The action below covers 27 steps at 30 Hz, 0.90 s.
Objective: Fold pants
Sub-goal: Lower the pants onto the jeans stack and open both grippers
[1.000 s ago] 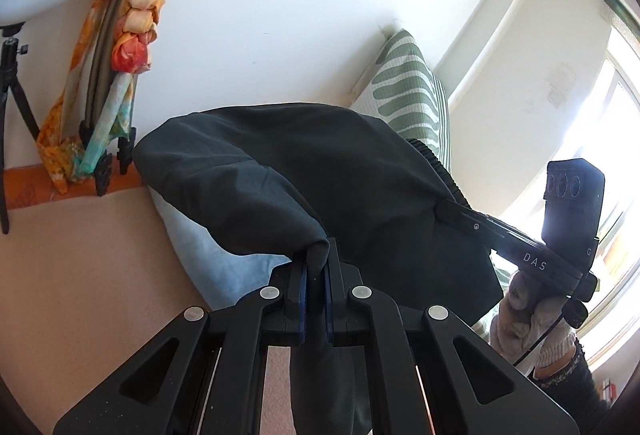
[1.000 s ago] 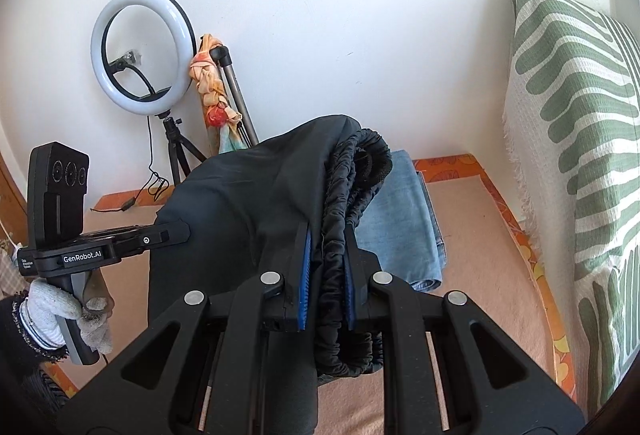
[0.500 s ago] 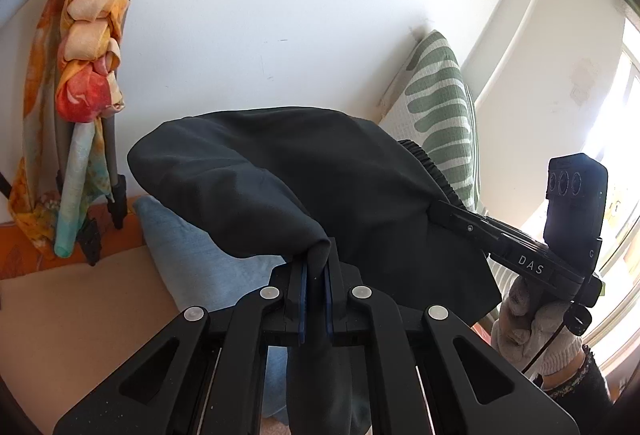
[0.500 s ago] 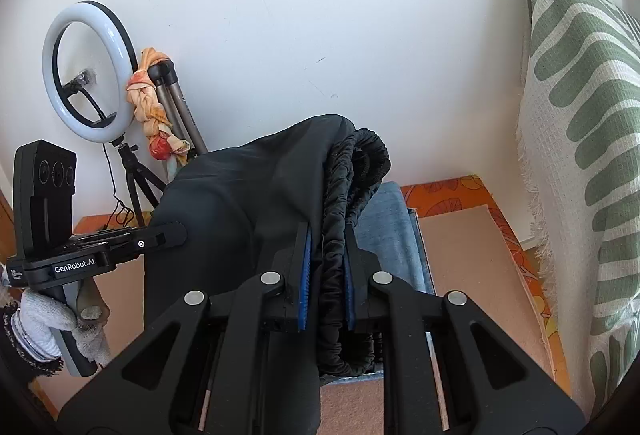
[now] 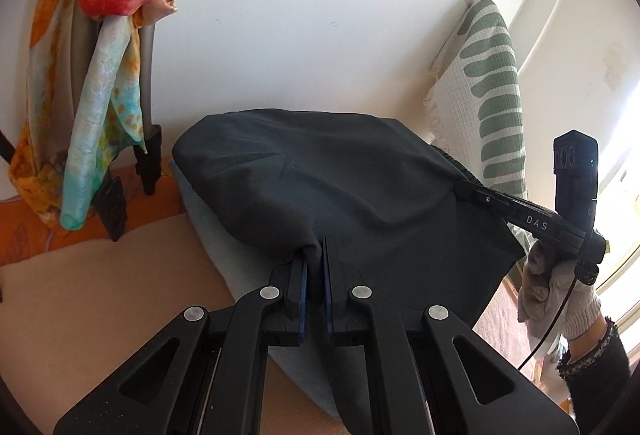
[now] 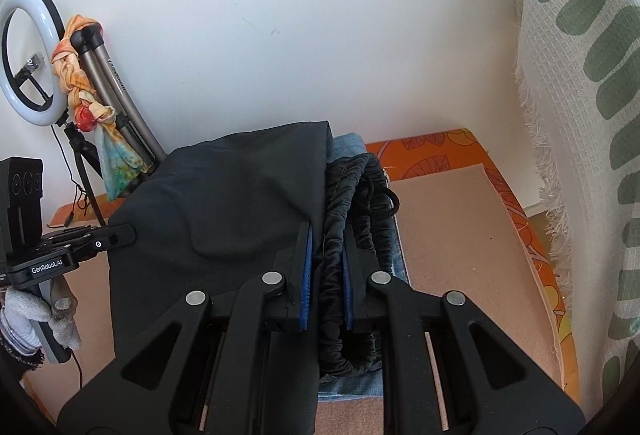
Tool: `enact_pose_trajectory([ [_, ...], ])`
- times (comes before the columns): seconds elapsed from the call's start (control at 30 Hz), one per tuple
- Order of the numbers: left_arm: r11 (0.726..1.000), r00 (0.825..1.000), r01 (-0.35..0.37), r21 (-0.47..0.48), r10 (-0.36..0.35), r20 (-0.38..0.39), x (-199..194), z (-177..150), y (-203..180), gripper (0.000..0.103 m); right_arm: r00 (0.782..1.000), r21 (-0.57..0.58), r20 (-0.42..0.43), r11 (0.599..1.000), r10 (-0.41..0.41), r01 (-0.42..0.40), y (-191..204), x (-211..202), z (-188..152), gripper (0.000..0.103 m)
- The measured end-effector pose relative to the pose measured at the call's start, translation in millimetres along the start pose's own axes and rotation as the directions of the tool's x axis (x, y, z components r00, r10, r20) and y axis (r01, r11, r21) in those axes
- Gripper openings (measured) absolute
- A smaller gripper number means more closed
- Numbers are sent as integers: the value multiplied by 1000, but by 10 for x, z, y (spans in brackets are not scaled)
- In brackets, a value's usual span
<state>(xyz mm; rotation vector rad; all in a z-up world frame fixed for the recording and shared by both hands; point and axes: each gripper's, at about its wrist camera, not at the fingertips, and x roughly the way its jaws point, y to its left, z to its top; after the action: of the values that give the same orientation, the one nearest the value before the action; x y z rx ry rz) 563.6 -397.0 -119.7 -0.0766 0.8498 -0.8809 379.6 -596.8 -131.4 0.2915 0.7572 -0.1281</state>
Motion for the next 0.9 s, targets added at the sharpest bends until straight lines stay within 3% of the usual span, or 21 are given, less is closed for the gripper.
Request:
enact_pose_trajectory([
  [0.13,999,999,-45,-1,45,-27,-5,-96,47,12,999,-17,-25,999,-47,47,5,52,-37,15],
  [0.27,998,996,-44,-34,41,-77,-24,-189,126,20,996,-3,-36,996,-86,86,1,8,-51,18],
  [0.37,998,995,-52,-36,49,-85,-105,-255,155,26,992,-20,-35,992,-124,123,33,-69,-73,26],
  [0.53,998,996,-58,-40,55,-72,-277,-306,134,26,990,1,-14,990,-142,142,71,-272,-68,47],
  [0.9,999,998,-49,2,49,-33,-735,-434,-140,26,984,-28,17,984,-176,176,410,-814,-221,57],
])
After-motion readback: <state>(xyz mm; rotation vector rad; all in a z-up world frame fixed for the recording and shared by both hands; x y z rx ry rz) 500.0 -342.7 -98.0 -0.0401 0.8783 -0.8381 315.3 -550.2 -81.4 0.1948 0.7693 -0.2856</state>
